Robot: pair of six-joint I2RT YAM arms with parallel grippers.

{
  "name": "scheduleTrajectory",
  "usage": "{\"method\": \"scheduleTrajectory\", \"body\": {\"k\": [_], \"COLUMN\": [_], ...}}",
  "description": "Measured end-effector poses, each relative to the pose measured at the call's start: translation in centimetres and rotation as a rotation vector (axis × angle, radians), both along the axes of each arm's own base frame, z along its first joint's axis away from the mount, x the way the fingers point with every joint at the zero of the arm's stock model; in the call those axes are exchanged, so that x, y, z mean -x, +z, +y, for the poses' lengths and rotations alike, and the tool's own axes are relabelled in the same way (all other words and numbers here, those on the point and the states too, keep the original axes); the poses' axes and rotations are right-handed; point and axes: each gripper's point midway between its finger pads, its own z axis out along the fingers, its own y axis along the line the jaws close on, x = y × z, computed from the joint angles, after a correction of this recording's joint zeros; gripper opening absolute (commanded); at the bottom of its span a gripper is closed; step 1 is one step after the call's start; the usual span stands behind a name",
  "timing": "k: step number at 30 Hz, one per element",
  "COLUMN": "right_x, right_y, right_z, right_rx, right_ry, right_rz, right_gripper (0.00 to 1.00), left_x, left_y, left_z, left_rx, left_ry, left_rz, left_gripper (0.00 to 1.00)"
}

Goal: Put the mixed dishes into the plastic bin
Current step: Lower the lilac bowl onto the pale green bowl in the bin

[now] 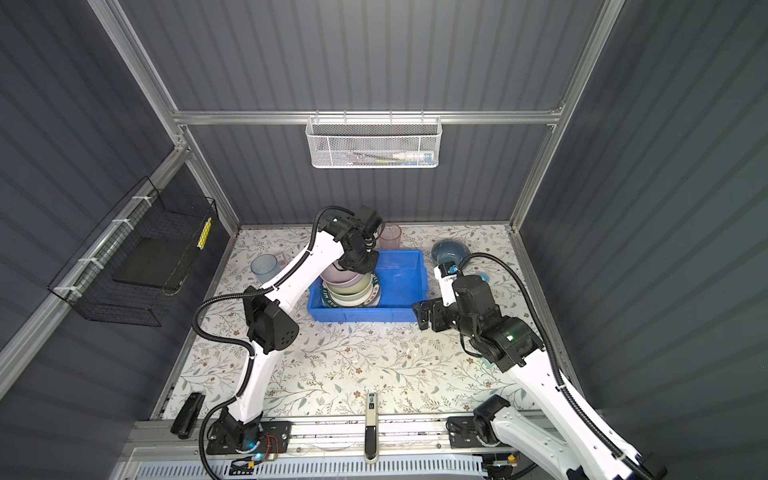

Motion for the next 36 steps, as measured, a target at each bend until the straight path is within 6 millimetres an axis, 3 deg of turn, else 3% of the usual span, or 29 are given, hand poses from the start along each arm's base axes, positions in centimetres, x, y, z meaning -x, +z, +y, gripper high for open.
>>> {"method": "scheduleTrajectory", "body": {"k": [18,36], "right_x": [0.1,0.1], "right_y": [-0.8,-0.8], "right_z": [0.0,0.0], "right_rx": [0.008,0.008], "right_ry": [0.000,0.000], "right_rz": [0.015,0.015], "right_gripper": [0.99,0.99], "left_x": [1.3,1.0], "left_y": [-2.3,-3.8], "left_z": [-0.1,-0.2], "left_rx": [-0.051,-0.072], "left_ry": [-0.022,-0.031], "left_rz": [0.049,0.053], "left_gripper": [0.00,0.00]}}
